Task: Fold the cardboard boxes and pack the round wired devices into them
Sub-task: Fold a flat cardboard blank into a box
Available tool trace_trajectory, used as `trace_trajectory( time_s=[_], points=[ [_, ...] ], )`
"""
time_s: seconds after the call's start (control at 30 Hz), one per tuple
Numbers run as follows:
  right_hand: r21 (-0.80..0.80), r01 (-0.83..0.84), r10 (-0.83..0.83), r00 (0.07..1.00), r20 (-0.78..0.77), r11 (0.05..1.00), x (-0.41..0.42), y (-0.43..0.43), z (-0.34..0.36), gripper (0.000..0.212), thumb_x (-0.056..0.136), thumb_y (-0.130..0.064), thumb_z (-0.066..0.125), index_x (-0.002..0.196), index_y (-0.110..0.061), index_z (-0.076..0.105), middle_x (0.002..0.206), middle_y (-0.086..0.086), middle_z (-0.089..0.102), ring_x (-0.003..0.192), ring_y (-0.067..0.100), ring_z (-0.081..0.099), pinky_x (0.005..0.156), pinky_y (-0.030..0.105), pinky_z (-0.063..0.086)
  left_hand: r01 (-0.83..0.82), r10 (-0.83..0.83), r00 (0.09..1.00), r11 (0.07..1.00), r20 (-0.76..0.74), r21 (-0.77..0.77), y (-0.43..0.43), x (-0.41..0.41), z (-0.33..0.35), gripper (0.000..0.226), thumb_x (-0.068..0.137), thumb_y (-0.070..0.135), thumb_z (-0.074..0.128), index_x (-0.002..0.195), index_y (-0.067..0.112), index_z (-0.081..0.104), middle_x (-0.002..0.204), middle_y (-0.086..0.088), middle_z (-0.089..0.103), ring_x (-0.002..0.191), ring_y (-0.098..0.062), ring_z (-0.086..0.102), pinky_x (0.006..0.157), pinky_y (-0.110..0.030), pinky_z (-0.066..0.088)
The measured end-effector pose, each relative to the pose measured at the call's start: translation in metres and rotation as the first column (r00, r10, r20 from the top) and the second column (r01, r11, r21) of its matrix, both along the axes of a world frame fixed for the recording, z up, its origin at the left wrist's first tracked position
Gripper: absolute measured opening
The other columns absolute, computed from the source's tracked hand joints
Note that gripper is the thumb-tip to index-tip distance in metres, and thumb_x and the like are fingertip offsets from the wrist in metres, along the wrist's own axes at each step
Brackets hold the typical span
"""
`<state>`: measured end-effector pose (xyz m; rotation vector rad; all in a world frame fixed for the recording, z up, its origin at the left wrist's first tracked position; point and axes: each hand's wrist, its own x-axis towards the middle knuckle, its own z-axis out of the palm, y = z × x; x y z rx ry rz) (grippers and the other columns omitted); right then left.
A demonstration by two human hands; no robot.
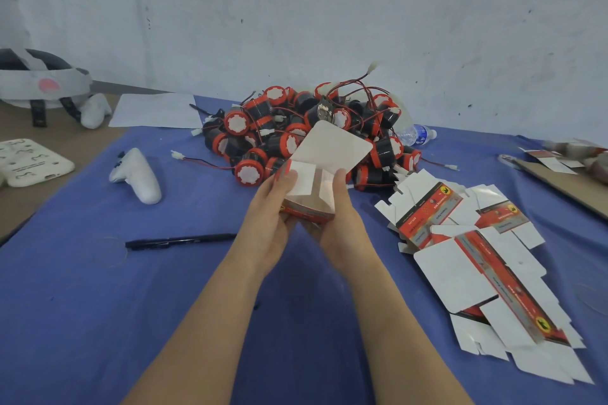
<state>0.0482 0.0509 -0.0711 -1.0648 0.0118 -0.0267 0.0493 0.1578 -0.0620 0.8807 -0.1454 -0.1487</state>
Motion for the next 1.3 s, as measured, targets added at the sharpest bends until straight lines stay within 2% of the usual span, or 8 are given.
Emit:
trace_trajectory(
  time_s=[0.2,0.43,0.6,0.7,0.83,1.03,1.17,1.3],
  points=[
    [-0.579,0.168,-0.149,0.986,0.081,0.798,-0.001,-0.001,-0.005,0.023,0.086,-0.038,0.067,0.106,-0.028,0.06,0.102,-0.014,0.068,0.096,0.006,0.064,0.073,0.02,0.05,-0.174,0.173,0.985,0.98,0.021,0.094,0.004,0.006,-0.005,0.033,0.092,0.022,0.059,0.123,0.01,0.058,0.119,-0.011,0.066,0.101,-0.019,0.067,0.079,-0.032,0.057],
    [-0.702,0.435,-0.42,0.883,0.21,0.564,-0.001,-0.011,-0.004,0.035,0.099,-0.026,0.042,0.073,-0.005,0.052,0.065,0.0,0.047,0.058,0.012,0.035,0.049,0.021,0.027,-0.615,0.37,0.784,0.573,0.498,0.542,0.0,0.008,-0.017,0.032,0.101,0.026,0.044,0.131,0.019,0.053,0.133,0.001,0.052,0.121,-0.007,0.047,0.094,-0.01,0.038],
    [-0.082,0.354,-0.363,0.92,-0.15,0.931,-0.005,-0.015,0.006,0.026,0.097,-0.025,0.054,0.087,-0.005,0.066,0.082,0.004,0.066,0.078,0.018,0.062,0.066,0.027,0.051,-0.453,0.25,0.88,0.696,0.403,0.557,-0.007,0.002,-0.015,0.047,0.087,0.044,0.06,0.127,0.026,0.045,0.125,0.005,0.054,0.117,-0.012,0.053,0.089,-0.021,0.049],
    [0.187,0.228,-0.172,0.946,-0.273,0.955,-0.007,-0.012,0.007,0.015,0.096,-0.022,0.056,0.094,-0.009,0.064,0.089,0.008,0.069,0.084,0.024,0.065,0.068,0.035,0.054,-0.464,0.283,0.881,0.674,0.38,0.575,-0.005,0.003,-0.015,0.058,0.084,0.028,0.071,0.133,0.021,0.042,0.129,0.001,0.053,0.118,-0.015,0.053,0.095,-0.036,0.051],
    [0.251,0.117,-0.048,0.963,-0.266,0.961,-0.007,-0.006,0.005,0.021,0.096,-0.024,0.055,0.105,-0.007,0.064,0.098,0.011,0.068,0.086,0.022,0.064,0.061,0.029,0.057,-0.419,0.344,0.907,0.797,0.242,0.435,-0.005,0.002,-0.007,0.025,0.101,0.042,0.038,0.117,0.03,0.053,0.119,-0.003,0.063,0.108,-0.019,0.063,0.084,-0.04,0.057],
    [0.041,0.13,-0.121,0.977,-0.176,0.991,-0.007,-0.001,0.005,0.013,0.095,-0.025,0.057,0.098,-0.02,0.068,0.079,-0.004,0.071,0.069,0.009,0.063,0.058,0.019,0.053,-0.378,0.387,0.922,0.884,0.024,0.275,-0.004,0.002,-0.007,0.048,0.102,0.053,0.017,0.097,0.032,0.059,0.079,0.011,0.074,0.078,-0.008,0.071,0.061,-0.026,0.059],
    [-0.639,0.5,-0.503,0.841,0.197,0.585,-0.007,-0.005,0.0,0.016,0.095,-0.014,0.054,0.108,-0.023,0.059,0.11,-0.004,0.059,0.092,0.011,0.058,0.073,0.023,0.048,-0.481,0.497,0.863,0.76,0.085,0.438,0.0,0.003,-0.006,0.038,0.104,0.045,0.02,0.111,0.025,0.052,0.089,0.014,0.059,0.085,-0.003,0.058,0.066,-0.015,0.045],
    [-0.647,0.684,-0.268,0.728,0.631,0.336,-0.019,0.006,0.011,0.022,0.094,-0.007,0.048,0.104,-0.015,0.066,0.103,-0.004,0.062,0.091,0.012,0.056,0.075,0.022,0.044,-0.484,0.5,0.86,0.731,0.106,0.481,0.002,0.006,-0.009,0.031,0.105,0.033,0.03,0.095,0.022,0.057,0.086,0.006,0.061,0.077,-0.007,0.057,0.06,-0.02,0.043]
  ],
)
